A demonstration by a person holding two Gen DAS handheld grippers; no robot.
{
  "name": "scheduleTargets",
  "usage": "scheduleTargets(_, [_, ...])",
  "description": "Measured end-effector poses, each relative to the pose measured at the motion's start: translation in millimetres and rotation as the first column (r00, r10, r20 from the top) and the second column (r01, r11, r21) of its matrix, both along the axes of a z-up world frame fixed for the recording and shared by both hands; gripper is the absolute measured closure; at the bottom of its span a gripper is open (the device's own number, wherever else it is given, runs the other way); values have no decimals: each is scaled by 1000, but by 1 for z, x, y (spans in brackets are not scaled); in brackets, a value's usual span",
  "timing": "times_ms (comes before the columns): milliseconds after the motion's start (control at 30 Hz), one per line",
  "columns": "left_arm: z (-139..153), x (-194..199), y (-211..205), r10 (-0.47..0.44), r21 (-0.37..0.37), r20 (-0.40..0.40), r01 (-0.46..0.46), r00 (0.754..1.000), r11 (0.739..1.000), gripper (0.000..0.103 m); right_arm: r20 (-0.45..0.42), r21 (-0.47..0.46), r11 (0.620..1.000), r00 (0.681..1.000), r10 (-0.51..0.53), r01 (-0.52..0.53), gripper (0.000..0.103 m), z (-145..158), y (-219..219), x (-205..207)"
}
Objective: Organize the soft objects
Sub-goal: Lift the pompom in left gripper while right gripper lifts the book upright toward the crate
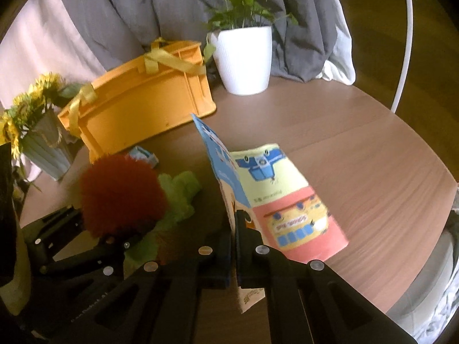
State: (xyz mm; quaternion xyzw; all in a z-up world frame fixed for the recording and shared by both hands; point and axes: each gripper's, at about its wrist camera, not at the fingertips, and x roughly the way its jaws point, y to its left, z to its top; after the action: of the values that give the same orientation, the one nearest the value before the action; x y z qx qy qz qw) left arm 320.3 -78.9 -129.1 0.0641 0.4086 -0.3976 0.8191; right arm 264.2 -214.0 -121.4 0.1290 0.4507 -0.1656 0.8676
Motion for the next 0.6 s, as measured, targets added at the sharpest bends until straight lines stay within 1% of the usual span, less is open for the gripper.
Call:
scheduleTargets(267, [32,7,-4,36,-21,15,-35,999,999,68,70,12,1000,998,9,-10,100,27,-5,4])
scheduleTargets(333, [38,8,-3,33,-31,15,-32,999,999,68,86,21,1000,996,11,-13,100,33,-5,3])
scheduleTargets(600, [70,13,2,84,-34,67,-82,994,996,68,150,47,998,988,26,-34,100,59,-4,8])
